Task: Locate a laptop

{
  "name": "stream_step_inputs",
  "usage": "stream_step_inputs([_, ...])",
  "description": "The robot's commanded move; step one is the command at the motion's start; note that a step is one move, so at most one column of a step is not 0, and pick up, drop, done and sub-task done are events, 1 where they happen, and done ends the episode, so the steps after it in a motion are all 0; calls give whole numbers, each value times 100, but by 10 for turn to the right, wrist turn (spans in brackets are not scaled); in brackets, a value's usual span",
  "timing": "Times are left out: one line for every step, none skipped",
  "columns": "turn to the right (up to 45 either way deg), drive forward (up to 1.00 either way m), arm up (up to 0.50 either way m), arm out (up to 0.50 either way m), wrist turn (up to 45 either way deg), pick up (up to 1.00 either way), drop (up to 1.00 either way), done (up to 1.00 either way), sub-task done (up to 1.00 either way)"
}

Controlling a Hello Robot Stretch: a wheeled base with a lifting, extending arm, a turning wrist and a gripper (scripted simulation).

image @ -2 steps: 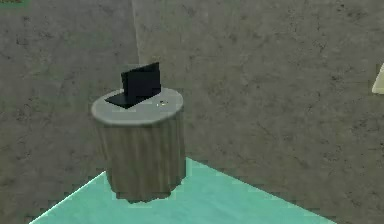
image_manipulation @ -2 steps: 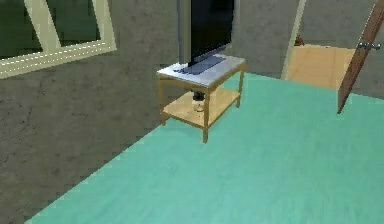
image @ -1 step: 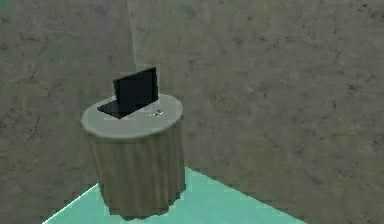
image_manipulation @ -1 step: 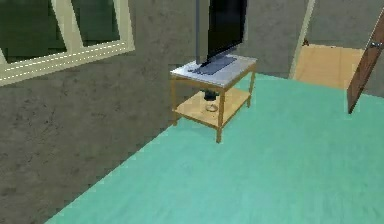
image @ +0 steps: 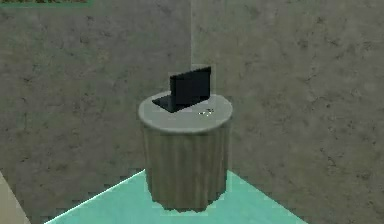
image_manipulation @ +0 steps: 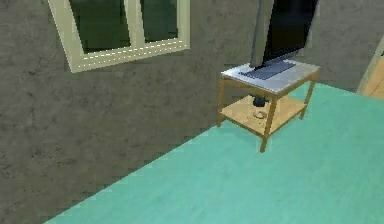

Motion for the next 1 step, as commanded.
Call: stream_step_inputs([0,40,0,0,0,0,0,0,0])
